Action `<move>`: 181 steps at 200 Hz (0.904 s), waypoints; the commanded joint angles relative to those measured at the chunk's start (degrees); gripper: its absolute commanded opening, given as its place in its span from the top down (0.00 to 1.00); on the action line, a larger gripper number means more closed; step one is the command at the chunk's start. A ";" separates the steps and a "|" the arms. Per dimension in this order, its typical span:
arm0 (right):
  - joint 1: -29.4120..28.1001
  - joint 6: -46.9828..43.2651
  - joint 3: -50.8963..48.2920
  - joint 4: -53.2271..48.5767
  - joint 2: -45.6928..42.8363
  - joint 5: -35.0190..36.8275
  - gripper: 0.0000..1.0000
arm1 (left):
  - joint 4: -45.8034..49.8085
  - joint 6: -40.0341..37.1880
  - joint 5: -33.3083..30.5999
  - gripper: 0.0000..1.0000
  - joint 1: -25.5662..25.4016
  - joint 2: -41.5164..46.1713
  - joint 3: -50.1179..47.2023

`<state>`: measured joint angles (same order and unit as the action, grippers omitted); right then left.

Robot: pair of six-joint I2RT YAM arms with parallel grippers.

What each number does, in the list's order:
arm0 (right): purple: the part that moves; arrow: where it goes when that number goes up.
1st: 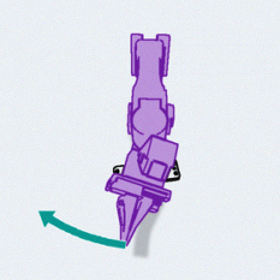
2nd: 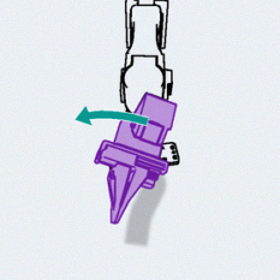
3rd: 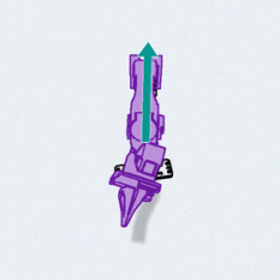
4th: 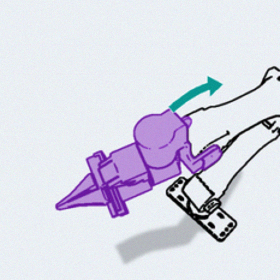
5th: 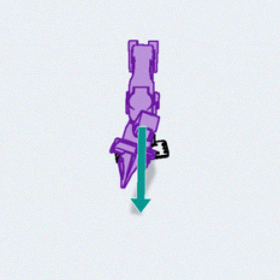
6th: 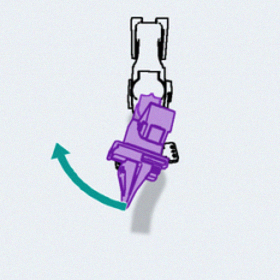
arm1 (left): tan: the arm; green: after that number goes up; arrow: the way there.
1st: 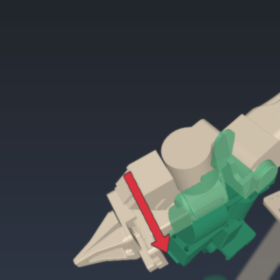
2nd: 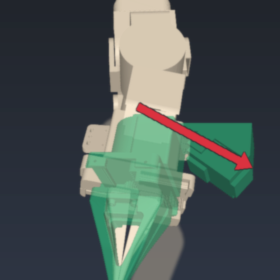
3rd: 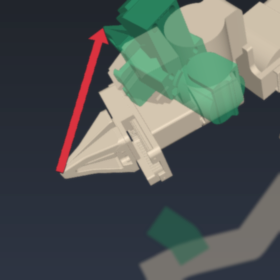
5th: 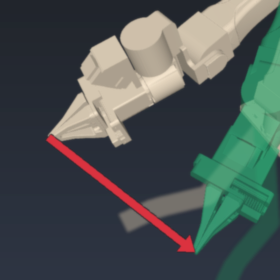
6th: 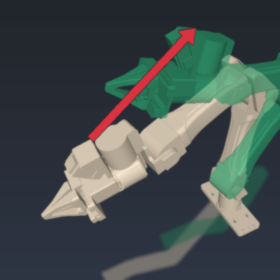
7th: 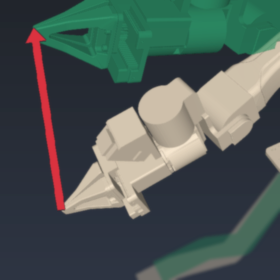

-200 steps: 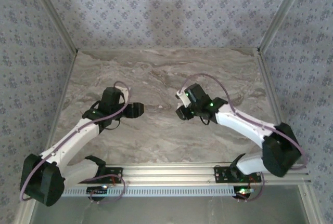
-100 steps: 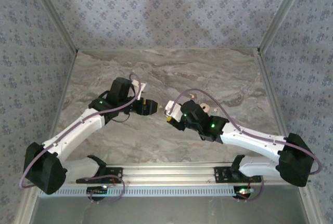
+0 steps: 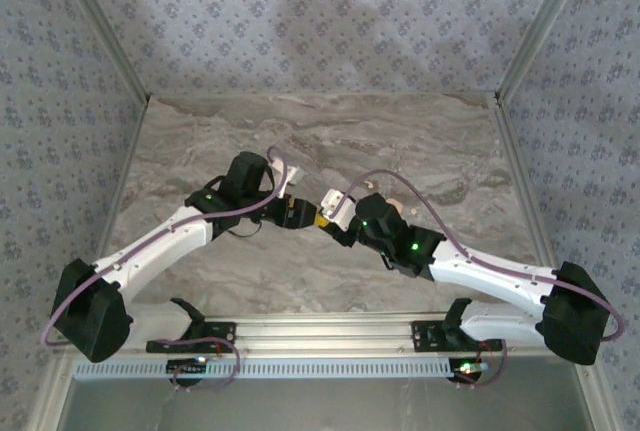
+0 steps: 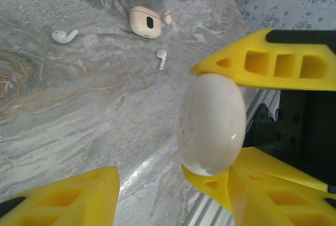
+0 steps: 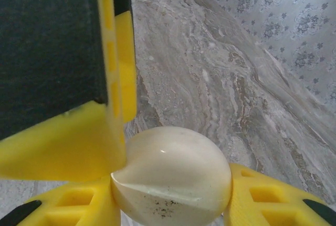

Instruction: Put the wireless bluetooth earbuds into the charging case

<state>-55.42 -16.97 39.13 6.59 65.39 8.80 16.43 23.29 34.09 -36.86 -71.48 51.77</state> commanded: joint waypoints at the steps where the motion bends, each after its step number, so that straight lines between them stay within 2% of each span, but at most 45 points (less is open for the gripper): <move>1: -0.71 1.04 -0.55 2.34 -1.14 -1.53 0.56 | -2.33 0.52 1.60 0.43 -0.42 -0.49 2.46; 150: -1.10 1.61 -1.87 4.45 -2.26 -2.04 0.56 | -3.47 -1.21 4.32 0.74 -1.88 -1.66 3.08; 166: -0.94 1.51 -2.35 4.98 -2.91 -1.97 0.53 | -2.33 -4.04 4.23 0.76 -1.82 -1.13 2.97; 181: -0.20 1.32 -2.58 4.22 -3.71 -3.89 0.42 | -0.33 -8.28 3.98 0.76 -1.85 -0.51 2.83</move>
<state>-56.12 -15.86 37.23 8.84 64.10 6.81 13.47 21.32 37.23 -38.39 -73.28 53.12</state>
